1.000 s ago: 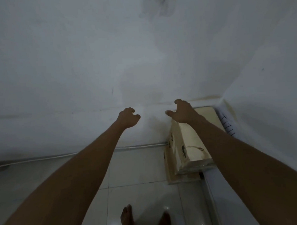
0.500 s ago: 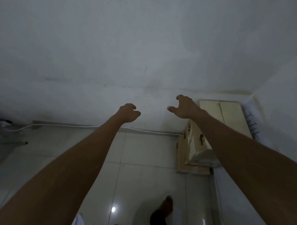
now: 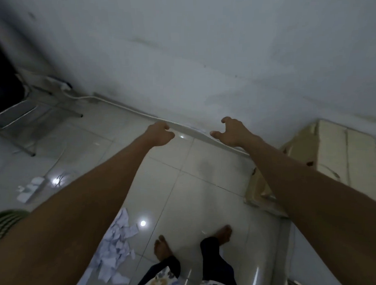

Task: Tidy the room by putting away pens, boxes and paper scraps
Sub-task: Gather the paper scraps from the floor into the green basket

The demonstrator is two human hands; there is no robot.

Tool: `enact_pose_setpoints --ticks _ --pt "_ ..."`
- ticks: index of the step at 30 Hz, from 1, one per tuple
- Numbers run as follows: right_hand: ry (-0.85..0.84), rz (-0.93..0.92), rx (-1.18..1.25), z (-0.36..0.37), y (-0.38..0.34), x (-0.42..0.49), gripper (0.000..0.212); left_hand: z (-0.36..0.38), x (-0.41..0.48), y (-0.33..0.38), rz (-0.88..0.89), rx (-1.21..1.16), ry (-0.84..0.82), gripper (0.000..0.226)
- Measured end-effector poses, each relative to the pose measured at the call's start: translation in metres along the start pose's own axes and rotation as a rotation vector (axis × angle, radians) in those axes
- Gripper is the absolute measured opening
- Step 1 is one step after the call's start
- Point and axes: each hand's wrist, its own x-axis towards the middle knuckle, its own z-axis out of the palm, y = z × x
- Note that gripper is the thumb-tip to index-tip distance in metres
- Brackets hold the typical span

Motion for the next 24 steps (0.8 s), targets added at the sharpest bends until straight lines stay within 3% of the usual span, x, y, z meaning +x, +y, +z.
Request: enact_pose_setpoints --ticks 11,24 --pt "-0.188 -0.268 -0.108 0.086 -0.142 -0.005 0.083 -0.035 -0.069 -0.149 -0.266 -0.227 0.135 0.053" --pt "-0.293 -0.435 -0.285 0.124 -0.172 0.007 0.080 0.008 -0.089 -0.182 -0.443 -0.398 0.240 0.051"
